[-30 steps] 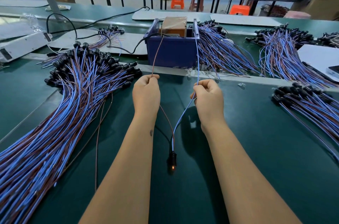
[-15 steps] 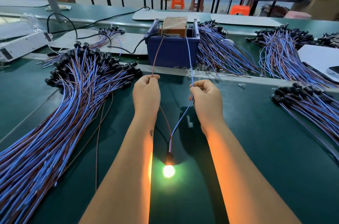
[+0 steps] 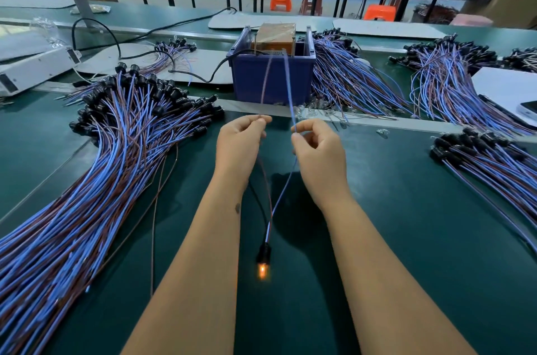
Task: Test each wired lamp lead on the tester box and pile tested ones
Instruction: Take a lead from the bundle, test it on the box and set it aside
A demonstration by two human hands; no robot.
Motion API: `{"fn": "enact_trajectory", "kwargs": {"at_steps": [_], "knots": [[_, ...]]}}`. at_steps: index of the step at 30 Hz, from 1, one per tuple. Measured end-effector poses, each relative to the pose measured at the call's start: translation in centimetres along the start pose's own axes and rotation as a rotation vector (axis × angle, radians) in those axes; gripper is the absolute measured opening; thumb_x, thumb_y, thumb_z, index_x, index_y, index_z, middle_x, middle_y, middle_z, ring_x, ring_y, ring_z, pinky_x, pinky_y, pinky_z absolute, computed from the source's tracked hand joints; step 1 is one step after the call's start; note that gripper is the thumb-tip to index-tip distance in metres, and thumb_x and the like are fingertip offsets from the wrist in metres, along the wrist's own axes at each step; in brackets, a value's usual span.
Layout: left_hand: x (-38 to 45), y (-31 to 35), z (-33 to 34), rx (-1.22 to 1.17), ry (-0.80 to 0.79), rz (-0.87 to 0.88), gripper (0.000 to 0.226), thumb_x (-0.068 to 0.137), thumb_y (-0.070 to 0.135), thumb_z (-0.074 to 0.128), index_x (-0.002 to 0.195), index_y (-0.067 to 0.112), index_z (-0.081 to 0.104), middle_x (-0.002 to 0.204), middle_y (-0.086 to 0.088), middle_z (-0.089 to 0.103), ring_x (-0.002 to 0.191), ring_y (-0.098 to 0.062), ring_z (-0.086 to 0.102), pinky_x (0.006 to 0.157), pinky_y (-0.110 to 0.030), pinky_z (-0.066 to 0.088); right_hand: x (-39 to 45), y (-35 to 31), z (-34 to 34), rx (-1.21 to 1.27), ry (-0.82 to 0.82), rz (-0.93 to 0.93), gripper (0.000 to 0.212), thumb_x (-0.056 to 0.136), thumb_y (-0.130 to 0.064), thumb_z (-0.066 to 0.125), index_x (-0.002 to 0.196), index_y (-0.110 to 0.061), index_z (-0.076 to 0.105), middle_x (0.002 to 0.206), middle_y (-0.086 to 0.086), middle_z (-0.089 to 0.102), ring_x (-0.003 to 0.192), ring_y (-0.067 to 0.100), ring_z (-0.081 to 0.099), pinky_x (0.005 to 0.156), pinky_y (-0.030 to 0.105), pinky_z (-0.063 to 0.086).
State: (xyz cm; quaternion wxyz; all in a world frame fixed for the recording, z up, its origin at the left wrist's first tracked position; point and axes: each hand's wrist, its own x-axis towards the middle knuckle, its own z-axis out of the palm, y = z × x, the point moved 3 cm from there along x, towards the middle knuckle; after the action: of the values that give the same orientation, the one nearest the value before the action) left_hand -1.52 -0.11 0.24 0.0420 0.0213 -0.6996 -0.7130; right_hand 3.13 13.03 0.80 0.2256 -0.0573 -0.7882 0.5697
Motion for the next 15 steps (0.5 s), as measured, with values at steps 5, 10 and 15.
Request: {"fn": "enact_trajectory", "kwargs": {"at_steps": [5, 10, 15], "knots": [[-0.73, 0.63, 1.03, -0.064, -0.173, 0.019, 0.023, 0.094, 0.014, 0.056, 0.083, 0.018, 0.076, 0.050, 0.017, 0.055, 0.044, 0.002, 0.047, 0.043, -0.009, 0.035, -0.31, 0.07, 0.84, -0.075, -0.131, -0.080, 0.008, 0.091, -0.014, 0.062, 0.093, -0.021, 0.065, 0.069, 0.010, 0.061, 0.062, 0.020, 0.051, 0.063, 0.036, 0.046], [-0.70, 0.53, 1.00, -0.173, -0.179, -0.038, 0.021, 0.094, 0.015, 0.058, 0.077, 0.017, 0.071, 0.049, 0.012, 0.047, 0.043, -0.004, 0.039, 0.044, -0.015, 0.032, -0.12, 0.10, 0.52, 0.089, -0.155, -0.039, 0.025, 0.099, -0.011, 0.049, 0.092, -0.027, 0.066, 0.066, -0.008, 0.062, 0.053, 0.003, 0.049, 0.054, 0.019, 0.040], [0.04, 0.30, 0.33, -0.410, -0.075, -0.108, 0.024, 0.096, 0.013, 0.057, 0.073, 0.015, 0.062, 0.052, 0.005, 0.049, 0.046, -0.009, 0.041, 0.044, -0.019, 0.035, -0.39, -0.01, 0.81, 0.024, -0.325, -0.065, 0.061, 0.084, -0.007, 0.072, 0.130, -0.041, 0.051, 0.090, 0.007, 0.066, 0.064, 0.009, 0.052, 0.072, 0.025, 0.050]]}}
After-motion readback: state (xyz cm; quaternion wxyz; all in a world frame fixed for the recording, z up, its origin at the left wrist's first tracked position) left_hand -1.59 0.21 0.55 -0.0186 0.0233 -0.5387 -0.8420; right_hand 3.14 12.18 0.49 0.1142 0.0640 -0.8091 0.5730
